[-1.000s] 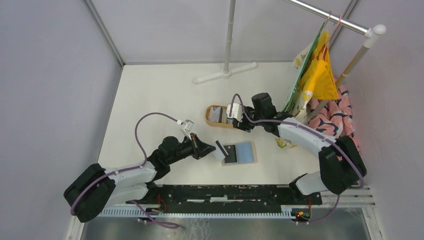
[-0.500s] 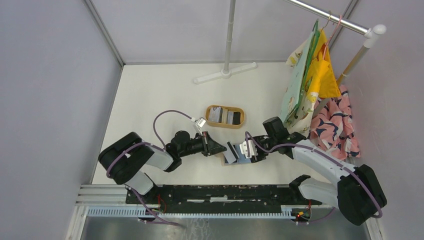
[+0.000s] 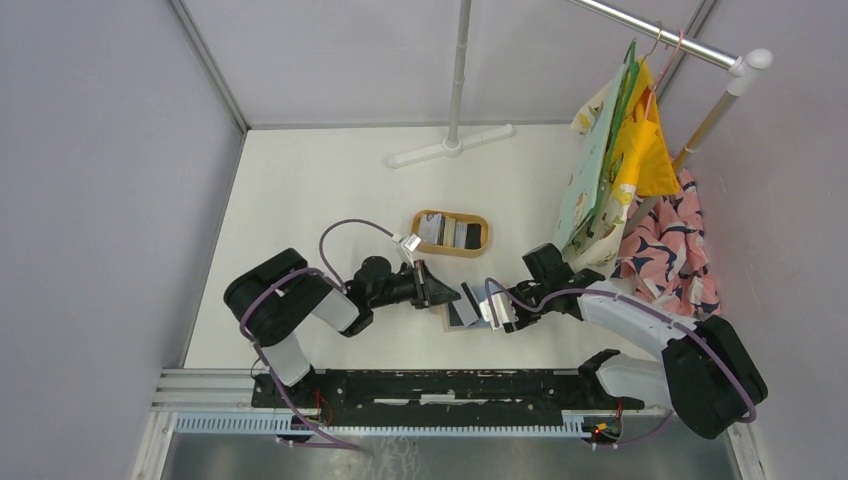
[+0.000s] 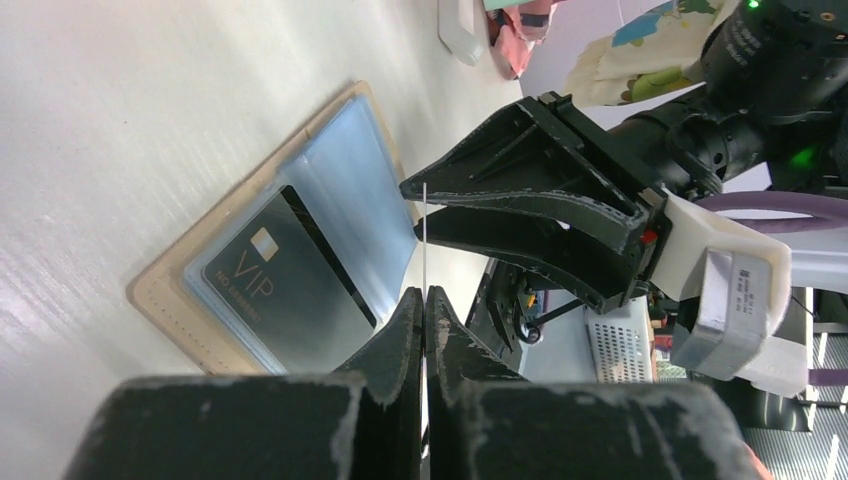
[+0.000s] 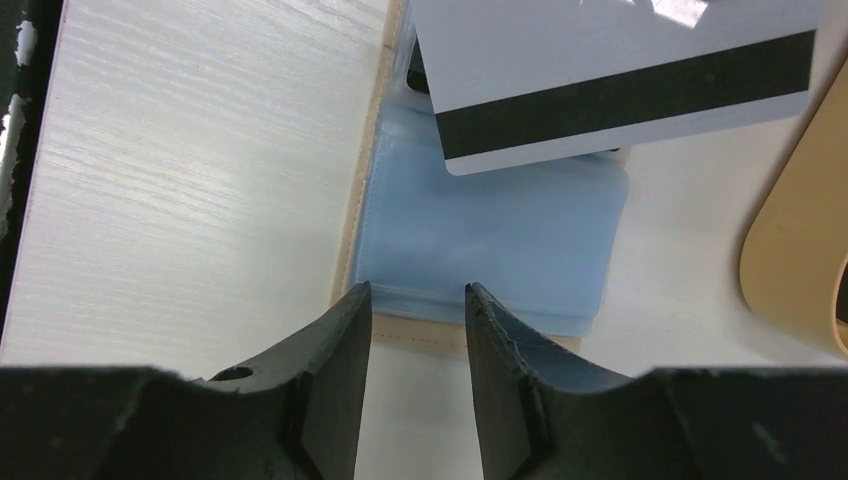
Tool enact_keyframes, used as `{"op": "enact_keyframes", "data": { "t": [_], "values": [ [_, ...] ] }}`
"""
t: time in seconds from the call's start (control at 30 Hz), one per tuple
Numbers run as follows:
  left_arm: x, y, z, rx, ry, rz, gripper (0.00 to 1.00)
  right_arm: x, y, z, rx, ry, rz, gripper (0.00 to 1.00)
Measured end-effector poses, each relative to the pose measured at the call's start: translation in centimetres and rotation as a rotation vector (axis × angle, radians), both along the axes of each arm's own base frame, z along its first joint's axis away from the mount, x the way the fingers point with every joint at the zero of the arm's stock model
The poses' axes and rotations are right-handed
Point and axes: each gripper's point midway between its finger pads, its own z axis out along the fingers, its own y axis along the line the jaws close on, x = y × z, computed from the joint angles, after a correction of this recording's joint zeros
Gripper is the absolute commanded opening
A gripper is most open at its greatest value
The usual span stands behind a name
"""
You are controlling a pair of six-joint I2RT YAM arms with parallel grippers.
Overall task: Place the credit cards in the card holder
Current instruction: Insert the credit card into the card holder.
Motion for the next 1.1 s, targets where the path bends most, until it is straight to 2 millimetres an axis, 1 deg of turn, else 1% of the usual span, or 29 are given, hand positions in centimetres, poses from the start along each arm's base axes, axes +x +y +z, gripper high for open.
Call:
{"op": "enact_keyframes", "data": {
  "t": [0.07,0.2,0.37,0.53,0.6,0.87,1.1],
  "values": [
    [0.1,-0.2,-0.4,0.005,0.007,-0.001,0.02,0.0,0.0,0.0,-0.002,-0.001,0.007,0.43],
    [0.1,-0.1,-1.9,0.038,0.041,-0.001,0.02,-0.1,0.1,-0.1,-0.012,0.009,0.016,0.41],
    [0.1,0.0,-2.4,0.053,0.053,0.004,0.02,-0.1,0.0,-0.2,-0.025,0.021,0.018,0.39],
    [0.2,0.4,-3.4,0.093,0.085,0.026,0.02,0.0,-0.1,-0.2,-0.032,0.023,0.017,0.39],
    [0.2,0.5,-3.6,0.108,0.095,0.031,0.02,0.0,-0.1,-0.2,-0.032,0.023,0.018,0.39],
    [0.6,0.9,-3.2,0.143,0.085,0.057,0.02,-0.1,-0.1,-0.3,-0.033,0.024,0.017,0.38],
    [0.8,0.7,-3.2,0.149,0.087,0.058,0.02,-0.1,-0.1,-0.3,-0.034,0.025,0.017,0.38]
  ]
}}
